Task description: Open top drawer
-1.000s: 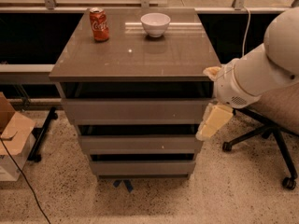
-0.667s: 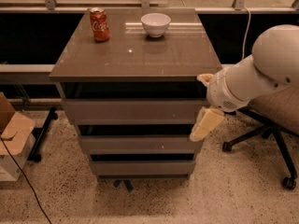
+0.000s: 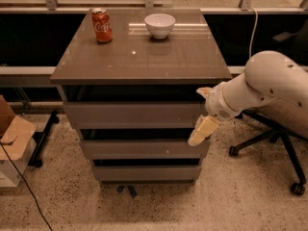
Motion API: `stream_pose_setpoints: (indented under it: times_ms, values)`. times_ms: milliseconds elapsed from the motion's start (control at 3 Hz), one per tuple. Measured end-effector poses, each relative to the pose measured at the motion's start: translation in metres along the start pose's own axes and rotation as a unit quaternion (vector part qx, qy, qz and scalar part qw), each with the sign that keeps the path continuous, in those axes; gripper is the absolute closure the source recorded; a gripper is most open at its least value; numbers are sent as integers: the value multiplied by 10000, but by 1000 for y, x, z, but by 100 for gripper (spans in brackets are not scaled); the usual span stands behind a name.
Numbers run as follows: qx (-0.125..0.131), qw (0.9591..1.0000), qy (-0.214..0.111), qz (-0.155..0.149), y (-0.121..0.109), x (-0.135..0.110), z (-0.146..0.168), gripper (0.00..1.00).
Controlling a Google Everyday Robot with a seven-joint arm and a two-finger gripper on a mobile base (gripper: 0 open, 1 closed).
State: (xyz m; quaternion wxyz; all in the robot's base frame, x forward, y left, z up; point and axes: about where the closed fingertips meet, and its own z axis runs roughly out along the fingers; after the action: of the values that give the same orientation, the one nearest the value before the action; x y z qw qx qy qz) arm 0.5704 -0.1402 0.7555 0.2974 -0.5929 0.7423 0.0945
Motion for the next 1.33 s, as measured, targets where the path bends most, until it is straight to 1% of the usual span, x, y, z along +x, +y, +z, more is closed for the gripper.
stream_pose_setpoints:
  times_ms: [333, 667, 1000, 1333]
  values:
    - [-172, 9997, -135, 98, -36, 14, 51, 0]
    - [-171, 9997, -134, 99, -36, 14, 52, 0]
    - [-90, 9997, -91, 184, -39, 15, 57, 0]
    - [45, 9999, 13, 166, -48, 19, 69, 0]
